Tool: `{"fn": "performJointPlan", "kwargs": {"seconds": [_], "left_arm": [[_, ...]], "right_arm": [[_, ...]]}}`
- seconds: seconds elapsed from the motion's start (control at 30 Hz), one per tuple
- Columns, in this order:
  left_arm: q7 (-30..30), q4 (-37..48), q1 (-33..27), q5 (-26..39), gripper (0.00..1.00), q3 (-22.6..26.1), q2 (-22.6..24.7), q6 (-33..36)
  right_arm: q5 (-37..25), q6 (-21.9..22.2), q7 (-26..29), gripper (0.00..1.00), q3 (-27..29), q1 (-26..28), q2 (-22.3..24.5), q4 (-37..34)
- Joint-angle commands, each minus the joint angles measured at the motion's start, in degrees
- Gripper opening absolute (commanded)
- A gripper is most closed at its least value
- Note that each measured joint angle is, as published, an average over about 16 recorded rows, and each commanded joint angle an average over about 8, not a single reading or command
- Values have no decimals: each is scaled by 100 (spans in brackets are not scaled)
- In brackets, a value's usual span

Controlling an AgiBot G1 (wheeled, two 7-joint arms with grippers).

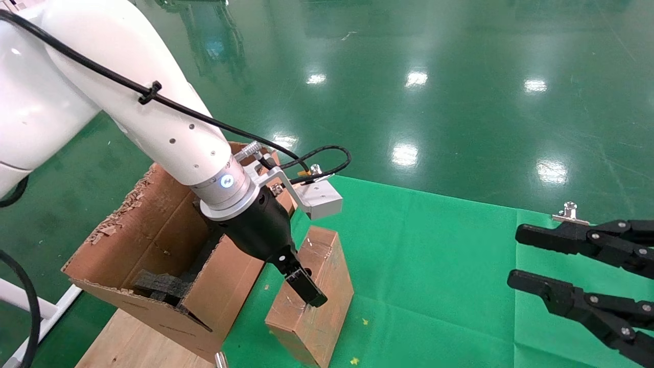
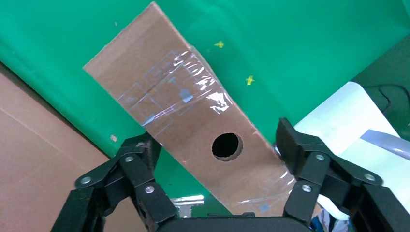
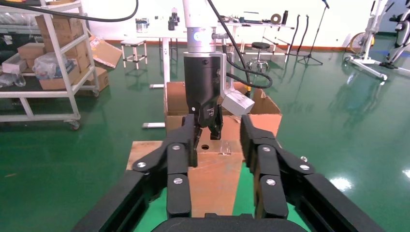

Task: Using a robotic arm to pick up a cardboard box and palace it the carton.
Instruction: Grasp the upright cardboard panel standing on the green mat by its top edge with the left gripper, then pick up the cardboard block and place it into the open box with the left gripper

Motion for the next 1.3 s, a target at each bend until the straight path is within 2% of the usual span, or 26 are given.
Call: {"fn": "performJointPlan", "kwargs": {"seconds": [0.03,0.37,0.6,0.87,1.1,1.3], "left_arm": [[0,3,4,-3,0,-7,-1,0],[57,-56,-39,55,0,-4,-53,-76],[373,-199,-258,-1,0,-182,-459,-299],[1167,359,-956,-215,0,-714,-1130,-457],[2060,1117,-1777,35,0,-1008,-1576,-376],[2806,1815,-2288,507,0,-943,-1835,-128]], "right_arm": [[0,0,0,100,0,0,0,0],[0,0,0,100,0,0,0,0],[0,0,0,100,-1,1,0,-1],[1,0,-1,100,-2,1,0,-1],[1,0,-1,100,-2,1,0,-1],[1,0,-1,100,-3,1,1,-1]]}}
